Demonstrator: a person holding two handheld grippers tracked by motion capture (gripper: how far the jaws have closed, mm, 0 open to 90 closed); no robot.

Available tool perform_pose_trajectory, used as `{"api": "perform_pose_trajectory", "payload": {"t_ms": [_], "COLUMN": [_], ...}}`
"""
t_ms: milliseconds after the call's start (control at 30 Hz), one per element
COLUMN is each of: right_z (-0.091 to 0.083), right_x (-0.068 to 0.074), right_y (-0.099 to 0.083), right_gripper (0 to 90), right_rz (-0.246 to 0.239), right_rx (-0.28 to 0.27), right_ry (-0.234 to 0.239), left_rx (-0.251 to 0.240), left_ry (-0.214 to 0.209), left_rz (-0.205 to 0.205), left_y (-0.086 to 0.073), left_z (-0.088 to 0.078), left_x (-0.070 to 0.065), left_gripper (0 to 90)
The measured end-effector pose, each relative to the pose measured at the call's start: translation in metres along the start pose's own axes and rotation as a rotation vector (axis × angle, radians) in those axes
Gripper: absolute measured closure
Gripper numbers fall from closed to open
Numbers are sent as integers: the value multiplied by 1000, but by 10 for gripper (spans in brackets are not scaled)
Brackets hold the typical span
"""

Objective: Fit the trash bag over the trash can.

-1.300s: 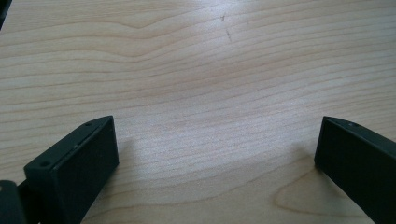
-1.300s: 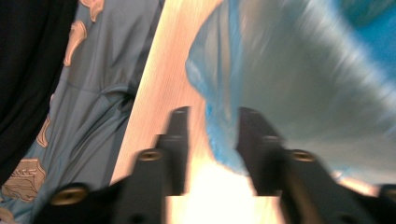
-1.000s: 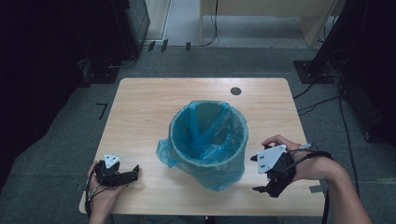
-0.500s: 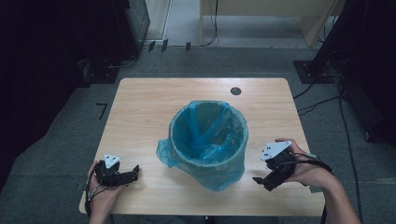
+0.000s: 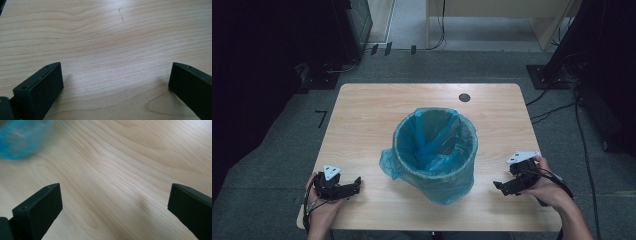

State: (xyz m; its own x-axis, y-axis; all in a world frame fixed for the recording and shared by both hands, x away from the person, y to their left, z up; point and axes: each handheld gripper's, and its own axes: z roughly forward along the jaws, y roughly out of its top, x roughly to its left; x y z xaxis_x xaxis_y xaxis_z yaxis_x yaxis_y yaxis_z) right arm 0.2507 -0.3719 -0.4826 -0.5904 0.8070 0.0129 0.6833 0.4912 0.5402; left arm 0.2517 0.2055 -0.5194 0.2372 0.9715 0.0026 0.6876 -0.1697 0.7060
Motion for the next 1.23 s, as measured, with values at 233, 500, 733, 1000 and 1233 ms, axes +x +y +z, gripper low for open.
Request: {"api": "perform_pose_trajectory", "payload": {"t_ms": [233, 500, 733, 1000, 1233], "right_z": [6, 7, 5, 7, 7], "right_x": [-11, -18, -14, -1, 0], "right_y": [-22, -38, -51, -67, -69], "right_gripper": [0, 0, 0, 0, 0], "right_rz": [59, 189, 297, 377, 380], "right_rx": [28, 18, -61, -209, -220], "right_ry": [-64, -114, -192, -285, -291], "left_rx": [-1, -1, -1, 0, -1], "left_ry": [4, 5, 5, 4, 4], "left_rz": [-4, -5, -5, -4, -6], "left_y": [0, 0, 0, 0, 0], "left_z": [0, 0, 0, 0, 0], "left_x": [0, -1, -1, -1, -1], "left_gripper": [0, 0, 0, 0, 0]}}
